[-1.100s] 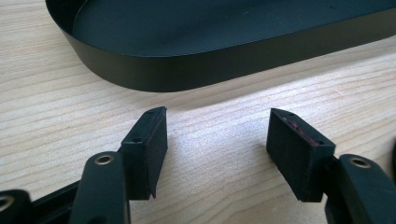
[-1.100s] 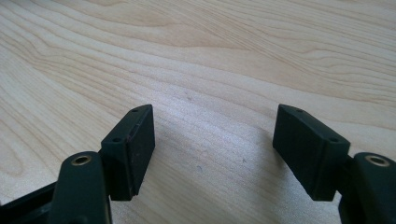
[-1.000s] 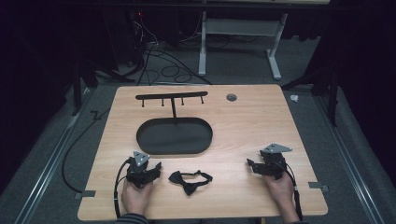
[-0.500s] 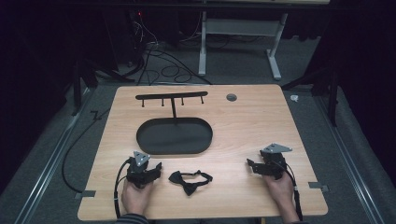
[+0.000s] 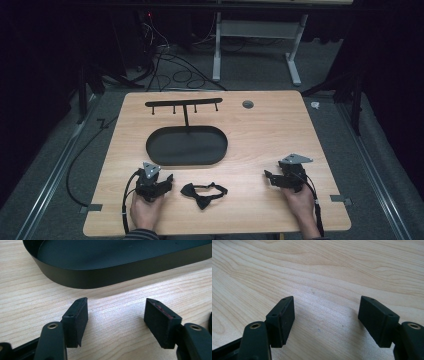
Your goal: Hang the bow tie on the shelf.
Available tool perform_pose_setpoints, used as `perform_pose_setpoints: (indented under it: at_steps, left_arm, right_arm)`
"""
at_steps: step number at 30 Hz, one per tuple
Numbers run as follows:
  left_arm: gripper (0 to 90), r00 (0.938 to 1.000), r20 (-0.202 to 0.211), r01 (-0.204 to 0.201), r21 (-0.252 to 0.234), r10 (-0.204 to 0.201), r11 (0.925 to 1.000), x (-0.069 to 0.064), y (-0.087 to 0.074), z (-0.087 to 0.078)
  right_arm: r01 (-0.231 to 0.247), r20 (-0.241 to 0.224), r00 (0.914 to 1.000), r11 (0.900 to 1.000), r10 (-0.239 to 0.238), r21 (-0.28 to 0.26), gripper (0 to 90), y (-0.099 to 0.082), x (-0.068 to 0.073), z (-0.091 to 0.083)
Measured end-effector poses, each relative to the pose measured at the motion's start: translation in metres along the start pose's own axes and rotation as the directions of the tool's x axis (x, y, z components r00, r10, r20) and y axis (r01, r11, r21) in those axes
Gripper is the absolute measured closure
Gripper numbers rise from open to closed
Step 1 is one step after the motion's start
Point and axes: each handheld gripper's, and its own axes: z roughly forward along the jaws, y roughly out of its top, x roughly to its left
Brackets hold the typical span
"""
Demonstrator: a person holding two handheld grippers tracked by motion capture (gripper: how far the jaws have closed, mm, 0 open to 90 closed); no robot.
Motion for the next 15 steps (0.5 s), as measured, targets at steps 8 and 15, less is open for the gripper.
perform_pose_setpoints:
  at_steps: [8,15]
  left_arm:
    - [44.5,1.0000,-0.001,0.005,-0.044,-0.005,0.9990,0.000,-0.002,-0.007]
    - [44.8,0.9988,0.041,0.028,-0.065,-0.026,0.9975,0.002,0.000,-0.011]
  right_arm:
    - [0.000,0.000,1.0000,1.0000,0.000,0.000,31.0,0.000,0.000,0.000]
    - [0.002,0.000,1.0000,1.0000,-0.002,0.001,31.0,0.000,0.000,0.000]
